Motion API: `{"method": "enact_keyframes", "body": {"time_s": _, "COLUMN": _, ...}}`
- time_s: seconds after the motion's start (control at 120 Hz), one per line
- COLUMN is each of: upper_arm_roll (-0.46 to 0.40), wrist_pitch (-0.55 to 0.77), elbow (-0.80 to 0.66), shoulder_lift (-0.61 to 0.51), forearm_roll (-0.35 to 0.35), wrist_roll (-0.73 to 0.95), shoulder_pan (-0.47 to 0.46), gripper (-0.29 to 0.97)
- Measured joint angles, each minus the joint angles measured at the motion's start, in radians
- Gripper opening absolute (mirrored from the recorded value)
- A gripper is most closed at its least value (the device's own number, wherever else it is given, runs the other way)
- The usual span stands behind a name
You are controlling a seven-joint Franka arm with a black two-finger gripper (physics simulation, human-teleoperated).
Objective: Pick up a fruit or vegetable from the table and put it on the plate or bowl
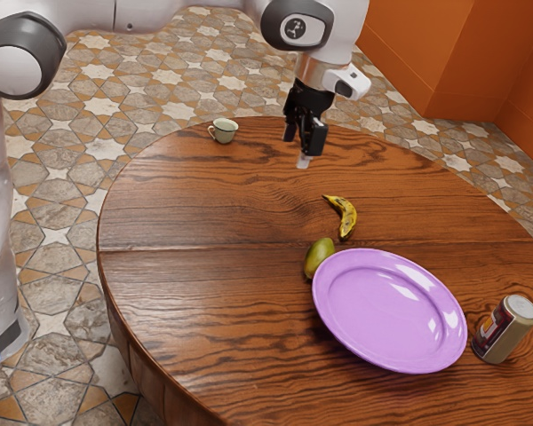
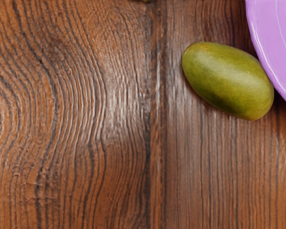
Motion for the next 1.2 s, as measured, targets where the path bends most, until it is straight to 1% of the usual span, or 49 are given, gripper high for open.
{"method": "enact_keyframes", "body": {"time_s": 0.008, "upper_arm_roll": 0.000, "wrist_pitch": 0.000, "elbow": 0.000, "shoulder_lift": 0.000, "forearm_roll": 0.000, "wrist_roll": 0.000, "shoulder_pan": 0.000, "gripper": 0.68}}
{"method": "enact_keyframes", "body": {"time_s": 0.033, "upper_arm_roll": 0.032, "wrist_pitch": -0.001, "elbow": 0.108, "shoulder_lift": 0.047, "forearm_roll": -0.006, "wrist_roll": 0.000, "shoulder_pan": -0.031, "gripper": 0.68}}
{"method": "enact_keyframes", "body": {"time_s": 0.058, "upper_arm_roll": 0.053, "wrist_pitch": -0.001, "elbow": 0.177, "shoulder_lift": 0.077, "forearm_roll": -0.011, "wrist_roll": 0.000, "shoulder_pan": -0.047, "gripper": 0.68}}
{"method": "enact_keyframes", "body": {"time_s": 0.125, "upper_arm_roll": 0.077, "wrist_pitch": -0.003, "elbow": 0.260, "shoulder_lift": 0.113, "forearm_roll": -0.021, "wrist_roll": 0.000, "shoulder_pan": -0.044, "gripper": 0.68}}
{"method": "enact_keyframes", "body": {"time_s": 0.217, "upper_arm_roll": 0.086, "wrist_pitch": -0.005, "elbow": 0.287, "shoulder_lift": 0.125, "forearm_roll": -0.028, "wrist_roll": 0.000, "shoulder_pan": -0.026, "gripper": 0.68}}
{"method": "enact_keyframes", "body": {"time_s": 0.35, "upper_arm_roll": 0.086, "wrist_pitch": -0.006, "elbow": 0.293, "shoulder_lift": 0.127, "forearm_roll": -0.032, "wrist_roll": -0.002, "shoulder_pan": -0.031, "gripper": 0.68}}
{"method": "enact_keyframes", "body": {"time_s": 0.483, "upper_arm_roll": 0.090, "wrist_pitch": -0.010, "elbow": 0.347, "shoulder_lift": 0.132, "forearm_roll": -0.030, "wrist_roll": -0.092, "shoulder_pan": -0.041, "gripper": 0.68}}
{"method": "enact_keyframes", "body": {"time_s": 0.55, "upper_arm_roll": 0.140, "wrist_pitch": -0.009, "elbow": 0.370, "shoulder_lift": 0.185, "forearm_roll": -0.028, "wrist_roll": -0.149, "shoulder_pan": -0.038, "gripper": 0.68}}
{"method": "enact_keyframes", "body": {"time_s": 0.6, "upper_arm_roll": 0.178, "wrist_pitch": -0.007, "elbow": 0.400, "shoulder_lift": 0.249, "forearm_roll": -0.029, "wrist_roll": -0.188, "shoulder_pan": -0.029, "gripper": 0.68}}
{"method": "enact_keyframes", "body": {"time_s": 0.683, "upper_arm_roll": 0.199, "wrist_pitch": 0.000, "elbow": 0.423, "shoulder_lift": 0.341, "forearm_roll": -0.055, "wrist_roll": -0.264, "shoulder_pan": -0.001, "gripper": 0.68}}
{"method": "enact_keyframes", "body": {"time_s": 0.725, "upper_arm_roll": 0.199, "wrist_pitch": 0.010, "elbow": 0.427, "shoulder_lift": 0.394, "forearm_roll": -0.083, "wrist_roll": -0.299, "shoulder_pan": 0.031, "gripper": 0.68}}
{"method": "enact_keyframes", "body": {"time_s": 0.767, "upper_arm_roll": 0.201, "wrist_pitch": 0.019, "elbow": 0.428, "shoulder_lift": 0.421, "forearm_roll": -0.110, "wrist_roll": -0.334, "shoulder_pan": 0.056, "gripper": 0.68}}
{"method": "enact_keyframes", "body": {"time_s": 0.917, "upper_arm_roll": 0.198, "wrist_pitch": 0.034, "elbow": 0.444, "shoulder_lift": 0.443, "forearm_roll": -0.199, "wrist_roll": -0.468, "shoulder_pan": 0.079, "gripper": 0.68}}
{"method": "enact_keyframes", "body": {"time_s": 0.967, "upper_arm_roll": 0.171, "wrist_pitch": 0.038, "elbow": 0.463, "shoulder_lift": 0.454, "forearm_roll": -0.215, "wrist_roll": -0.512, "shoulder_pan": 0.080, "gripper": 0.68}}
{"method": "enact_keyframes", "body": {"time_s": 1.075, "upper_arm_roll": 0.107, "wrist_pitch": 0.050, "elbow": 0.529, "shoulder_lift": 0.522, "forearm_roll": -0.242, "wrist_roll": -0.597, "shoulder_pan": 0.079, "gripper": 0.68}}
{"method": "enact_keyframes", "body": {"time_s": 1.2, "upper_arm_roll": 0.080, "wrist_pitch": 0.065, "elbow": 0.542, "shoulder_lift": 0.554, "forearm_roll": -0.258, "wrist_roll": -0.691, "shoulder_pan": 0.079, "gripper": 0.68}}
